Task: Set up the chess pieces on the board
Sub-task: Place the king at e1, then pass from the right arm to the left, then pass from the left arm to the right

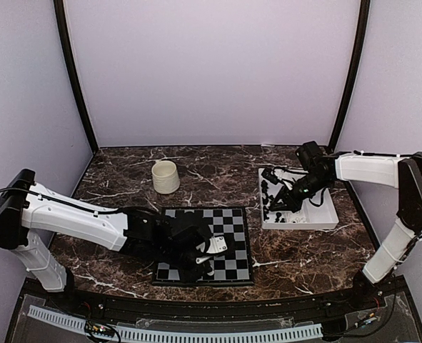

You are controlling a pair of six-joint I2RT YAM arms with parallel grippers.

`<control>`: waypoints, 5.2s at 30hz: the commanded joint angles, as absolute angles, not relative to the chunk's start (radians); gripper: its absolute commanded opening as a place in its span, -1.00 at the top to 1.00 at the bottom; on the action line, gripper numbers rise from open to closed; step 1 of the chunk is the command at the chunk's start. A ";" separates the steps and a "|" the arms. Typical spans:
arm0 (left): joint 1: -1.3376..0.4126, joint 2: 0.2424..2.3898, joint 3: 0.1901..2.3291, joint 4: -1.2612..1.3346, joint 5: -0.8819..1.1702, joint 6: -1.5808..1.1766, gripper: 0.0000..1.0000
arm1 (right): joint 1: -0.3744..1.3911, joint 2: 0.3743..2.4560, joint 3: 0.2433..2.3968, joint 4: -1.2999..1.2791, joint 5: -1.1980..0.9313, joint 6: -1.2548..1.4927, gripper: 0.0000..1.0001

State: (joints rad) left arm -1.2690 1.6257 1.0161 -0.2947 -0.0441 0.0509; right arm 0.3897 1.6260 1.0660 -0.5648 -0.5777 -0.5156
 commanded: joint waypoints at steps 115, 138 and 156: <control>-0.814 1.704 0.953 0.834 0.594 -0.831 0.89 | 0.461 1.497 1.412 -0.700 -0.922 -0.347 0.01; -0.834 1.779 0.970 1.056 0.513 -0.872 0.92 | 0.470 1.618 1.100 0.250 -1.308 0.618 0.15; -0.852 1.815 1.004 1.068 0.531 -0.885 0.92 | 0.479 1.654 1.124 0.202 -1.273 0.584 0.32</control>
